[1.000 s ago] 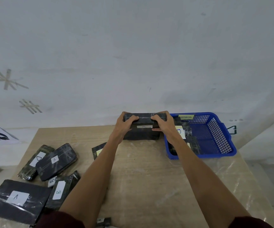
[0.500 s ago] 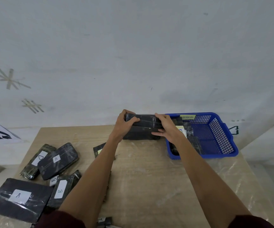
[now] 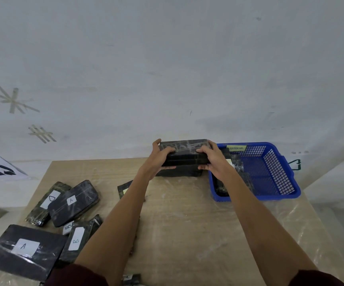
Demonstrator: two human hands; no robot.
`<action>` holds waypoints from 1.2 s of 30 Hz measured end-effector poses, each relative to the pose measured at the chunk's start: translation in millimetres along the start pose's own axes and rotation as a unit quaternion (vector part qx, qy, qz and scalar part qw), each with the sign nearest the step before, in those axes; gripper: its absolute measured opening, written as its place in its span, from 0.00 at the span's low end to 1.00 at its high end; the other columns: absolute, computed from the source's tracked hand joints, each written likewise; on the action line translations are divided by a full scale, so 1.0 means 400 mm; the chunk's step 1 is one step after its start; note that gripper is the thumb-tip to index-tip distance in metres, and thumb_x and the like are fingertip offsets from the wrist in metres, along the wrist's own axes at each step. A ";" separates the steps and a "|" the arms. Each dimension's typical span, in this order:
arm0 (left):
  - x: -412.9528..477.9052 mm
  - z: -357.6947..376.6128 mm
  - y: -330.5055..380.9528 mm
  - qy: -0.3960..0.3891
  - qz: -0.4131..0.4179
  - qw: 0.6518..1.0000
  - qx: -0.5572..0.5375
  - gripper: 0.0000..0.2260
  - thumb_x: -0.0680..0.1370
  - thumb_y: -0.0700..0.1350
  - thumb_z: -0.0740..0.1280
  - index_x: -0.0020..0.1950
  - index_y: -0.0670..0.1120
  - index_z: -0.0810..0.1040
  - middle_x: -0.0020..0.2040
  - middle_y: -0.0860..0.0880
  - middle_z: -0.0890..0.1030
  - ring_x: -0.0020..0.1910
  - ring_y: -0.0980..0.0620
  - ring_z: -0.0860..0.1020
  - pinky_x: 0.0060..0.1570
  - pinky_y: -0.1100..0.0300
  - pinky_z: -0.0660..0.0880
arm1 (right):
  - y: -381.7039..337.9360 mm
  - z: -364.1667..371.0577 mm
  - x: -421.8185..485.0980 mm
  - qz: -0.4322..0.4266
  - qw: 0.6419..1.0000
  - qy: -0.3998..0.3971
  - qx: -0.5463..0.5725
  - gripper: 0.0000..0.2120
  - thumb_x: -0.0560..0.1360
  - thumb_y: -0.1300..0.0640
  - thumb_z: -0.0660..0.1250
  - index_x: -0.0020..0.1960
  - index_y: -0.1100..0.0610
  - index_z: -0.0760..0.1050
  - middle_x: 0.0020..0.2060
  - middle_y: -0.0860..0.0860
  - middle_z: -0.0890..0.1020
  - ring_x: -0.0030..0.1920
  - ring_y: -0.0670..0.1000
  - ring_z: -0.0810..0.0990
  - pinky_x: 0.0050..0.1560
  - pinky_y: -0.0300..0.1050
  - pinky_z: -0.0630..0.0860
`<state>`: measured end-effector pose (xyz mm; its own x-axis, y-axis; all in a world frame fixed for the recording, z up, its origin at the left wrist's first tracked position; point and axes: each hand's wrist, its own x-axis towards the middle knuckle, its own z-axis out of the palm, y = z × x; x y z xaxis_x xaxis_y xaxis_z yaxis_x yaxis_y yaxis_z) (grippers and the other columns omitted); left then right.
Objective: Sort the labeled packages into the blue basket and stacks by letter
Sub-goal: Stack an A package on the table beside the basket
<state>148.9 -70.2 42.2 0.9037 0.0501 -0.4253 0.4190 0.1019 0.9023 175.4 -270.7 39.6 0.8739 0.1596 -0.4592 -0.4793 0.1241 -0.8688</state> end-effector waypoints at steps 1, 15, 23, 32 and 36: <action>0.002 -0.003 -0.004 0.004 -0.006 1.000 0.010 0.31 0.83 0.42 0.65 0.79 0.51 0.50 0.56 0.44 0.75 0.52 0.45 0.81 0.50 0.45 0.83 | 0.001 -0.002 -0.001 -0.002 1.000 -0.002 -0.013 0.27 0.78 0.64 0.67 0.70 0.45 0.61 0.49 0.56 0.77 0.47 0.56 0.79 0.33 0.49 0.77; 0.000 0.000 -0.004 0.020 0.025 0.998 0.059 0.21 0.82 0.43 0.67 0.70 0.46 0.61 0.55 0.45 0.77 0.48 0.47 0.82 0.38 0.52 0.84 | 0.010 0.019 -0.011 -0.058 0.991 0.049 -0.109 0.28 0.77 0.59 0.70 0.69 0.46 0.57 0.51 0.58 0.82 0.39 0.53 0.79 0.25 0.42 0.71; -0.002 0.004 0.003 0.029 0.042 0.997 0.062 0.23 0.81 0.44 0.68 0.71 0.45 0.60 0.55 0.44 0.78 0.58 0.41 0.81 0.51 0.41 0.83 | 0.006 0.022 -0.001 -0.058 0.991 0.055 -0.112 0.30 0.75 0.56 0.72 0.69 0.45 0.59 0.55 0.60 0.80 0.43 0.54 0.79 0.24 0.42 0.72; -0.011 0.001 0.002 0.026 0.063 0.997 0.044 0.21 0.81 0.40 0.67 0.70 0.46 0.62 0.59 0.42 0.76 0.57 0.43 0.80 0.43 0.49 0.84 | 0.010 0.020 0.002 -0.061 0.990 0.056 -0.110 0.28 0.76 0.56 0.72 0.67 0.44 0.59 0.56 0.60 0.79 0.43 0.55 0.80 0.26 0.42 0.73; -0.013 -0.007 -0.006 0.012 0.071 0.997 0.031 0.25 0.81 0.39 0.67 0.73 0.51 0.59 0.57 0.44 0.77 0.53 0.48 0.81 0.48 0.48 0.84 | 0.011 0.009 0.009 -0.052 0.990 0.043 -0.121 0.31 0.76 0.56 0.72 0.72 0.44 0.60 0.59 0.57 0.79 0.48 0.54 0.82 0.30 0.44 0.76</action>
<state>143.0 -68.0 41.8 0.9522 0.0830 -0.2941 0.2926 0.0304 0.9558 176.0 -266.0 34.7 0.9264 0.0722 -0.3696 -0.3616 -0.1038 -0.9266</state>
